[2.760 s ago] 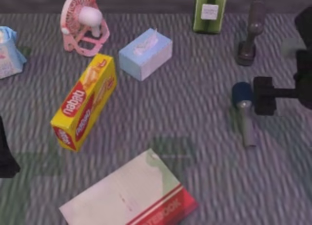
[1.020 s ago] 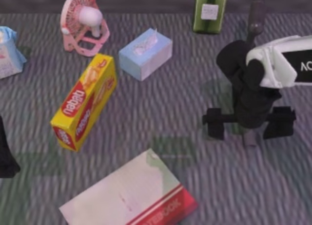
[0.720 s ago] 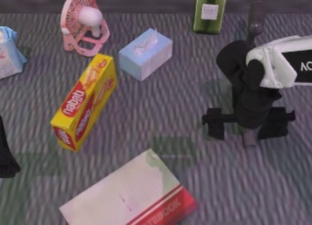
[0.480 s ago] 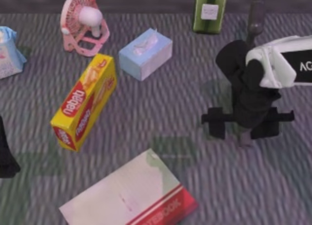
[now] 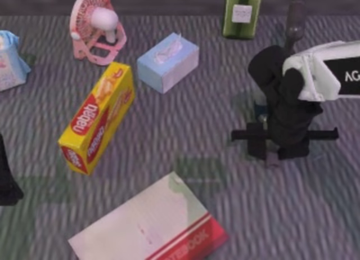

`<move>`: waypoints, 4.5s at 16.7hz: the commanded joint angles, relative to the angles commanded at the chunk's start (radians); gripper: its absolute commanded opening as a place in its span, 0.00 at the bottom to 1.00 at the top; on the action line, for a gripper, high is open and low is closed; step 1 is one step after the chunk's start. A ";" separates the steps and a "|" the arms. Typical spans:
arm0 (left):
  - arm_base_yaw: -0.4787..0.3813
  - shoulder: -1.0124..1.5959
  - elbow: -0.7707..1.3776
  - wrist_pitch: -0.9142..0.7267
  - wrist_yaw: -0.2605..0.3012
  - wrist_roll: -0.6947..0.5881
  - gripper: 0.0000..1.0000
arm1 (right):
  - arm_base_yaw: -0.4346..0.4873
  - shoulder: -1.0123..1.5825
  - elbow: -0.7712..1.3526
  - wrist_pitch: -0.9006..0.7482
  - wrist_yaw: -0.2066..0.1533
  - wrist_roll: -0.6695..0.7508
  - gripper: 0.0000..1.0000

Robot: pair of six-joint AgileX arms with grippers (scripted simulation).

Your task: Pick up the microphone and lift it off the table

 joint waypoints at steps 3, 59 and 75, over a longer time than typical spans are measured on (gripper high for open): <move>0.000 0.000 0.000 0.000 0.000 0.000 1.00 | 0.000 0.000 0.000 0.000 0.000 0.000 0.00; -0.033 0.067 0.050 0.034 0.046 0.001 1.00 | 0.191 -0.527 -0.534 1.565 -0.275 -0.439 0.00; -0.374 1.136 0.658 0.443 0.547 0.019 1.00 | 0.191 -0.527 -0.534 1.565 -0.275 -0.439 0.00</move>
